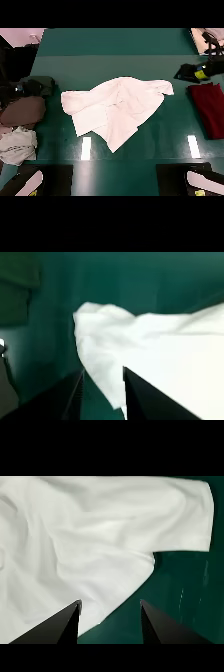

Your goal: Fold the shirts.

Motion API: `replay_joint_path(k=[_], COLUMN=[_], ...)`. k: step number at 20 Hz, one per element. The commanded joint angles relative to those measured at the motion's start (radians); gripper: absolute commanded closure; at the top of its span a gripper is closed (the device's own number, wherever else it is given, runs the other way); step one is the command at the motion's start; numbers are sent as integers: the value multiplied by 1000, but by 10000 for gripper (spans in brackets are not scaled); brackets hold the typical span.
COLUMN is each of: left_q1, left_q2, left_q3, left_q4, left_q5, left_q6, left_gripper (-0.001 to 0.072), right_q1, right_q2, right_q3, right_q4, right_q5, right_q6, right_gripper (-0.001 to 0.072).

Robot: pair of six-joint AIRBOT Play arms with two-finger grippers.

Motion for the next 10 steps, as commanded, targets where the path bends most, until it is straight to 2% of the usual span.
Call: replay_joint_path(k=[1, 2, 4, 6, 10], left_q1=[53, 53, 53, 29, -71], left_q2=[0, 0, 0, 0, 0], left_q3=[-97, -152, -269, -365, -457], left_q4=[-74, -124, -220, -250, -244], left_q5=[-161, -151, -115, -46, 176], left_q6=[114, 151, 224, 298, 346], left_gripper=[390, 389, 203, 202, 202], right_q1=[-23, -23, -23, -23, -23], right_q2=[148, 183, 246, 296, 347], right_q3=[-163, -210, -298, -369, -446], right_q4=[2, 2, 3, 3, 82], right_q5=[7, -16, -58, -76, -78], right_q6=[-22, -22, -21, -17, -17], right_gripper=[278, 278, 279, 280, 280])
